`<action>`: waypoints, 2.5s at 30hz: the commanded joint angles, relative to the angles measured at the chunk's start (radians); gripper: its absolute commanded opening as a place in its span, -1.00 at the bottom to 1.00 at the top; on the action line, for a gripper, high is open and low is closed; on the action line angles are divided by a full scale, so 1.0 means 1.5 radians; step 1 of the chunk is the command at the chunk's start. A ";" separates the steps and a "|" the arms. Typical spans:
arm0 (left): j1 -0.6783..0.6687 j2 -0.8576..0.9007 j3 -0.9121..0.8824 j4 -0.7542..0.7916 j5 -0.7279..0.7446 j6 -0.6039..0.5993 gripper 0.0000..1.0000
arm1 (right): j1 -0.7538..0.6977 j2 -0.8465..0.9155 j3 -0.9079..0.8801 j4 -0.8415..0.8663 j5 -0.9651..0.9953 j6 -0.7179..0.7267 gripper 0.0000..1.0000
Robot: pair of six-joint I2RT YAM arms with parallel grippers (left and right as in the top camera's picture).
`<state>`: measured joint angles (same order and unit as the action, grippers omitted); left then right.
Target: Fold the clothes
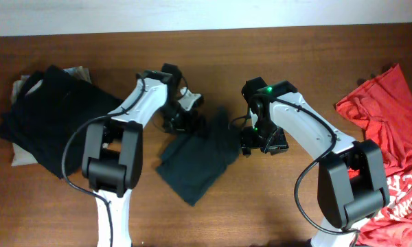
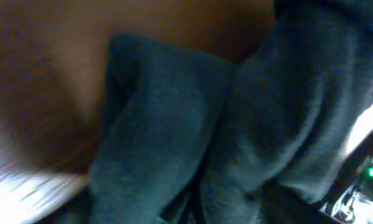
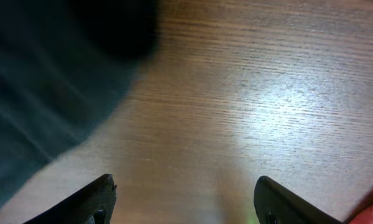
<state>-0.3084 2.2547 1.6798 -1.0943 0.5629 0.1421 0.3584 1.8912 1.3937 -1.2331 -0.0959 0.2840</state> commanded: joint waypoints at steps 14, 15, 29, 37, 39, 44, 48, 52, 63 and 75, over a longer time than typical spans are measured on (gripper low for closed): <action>0.514 -0.329 0.048 0.088 -0.120 -0.062 -0.99 | -0.126 -0.038 -0.001 -0.006 0.017 -0.030 0.48; 0.541 -0.323 0.048 0.110 -0.143 -0.063 -0.99 | -0.126 -0.038 -0.001 -0.006 0.017 -0.030 0.48; 0.590 -0.276 0.072 0.168 -0.064 -0.132 0.98 | -0.126 -0.038 -0.001 0.013 0.015 -0.030 0.64; 0.202 -0.276 0.072 -0.202 -0.306 -0.099 0.98 | -0.189 -0.069 0.088 0.079 -0.045 -0.069 0.97; 0.200 -0.293 0.061 -0.254 -0.312 -0.099 0.99 | -0.219 -0.142 0.088 0.065 -0.041 -0.069 0.97; 0.200 -0.716 -0.287 0.046 -0.327 -0.092 0.98 | -0.187 -0.495 -0.129 0.217 0.067 -0.062 0.98; 0.200 -1.140 -0.602 0.230 -0.338 -0.092 0.98 | -0.138 -0.850 -0.366 0.275 0.130 -0.062 0.98; 0.200 -1.321 -0.632 -0.013 -0.338 -0.092 0.98 | -0.138 -0.965 -0.381 0.129 0.130 -0.062 0.97; 0.200 -1.321 -0.632 -0.014 -0.338 -0.092 0.98 | -0.177 -1.150 -0.473 0.168 0.141 -0.065 0.98; 0.200 -1.321 -0.632 -0.014 -0.338 -0.092 0.98 | -0.248 -1.256 -0.925 0.768 0.087 -0.117 0.97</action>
<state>-0.0109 0.2768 0.7307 -1.1175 0.0624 -0.0113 -0.0059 0.0158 0.0132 -0.0742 0.0433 0.1154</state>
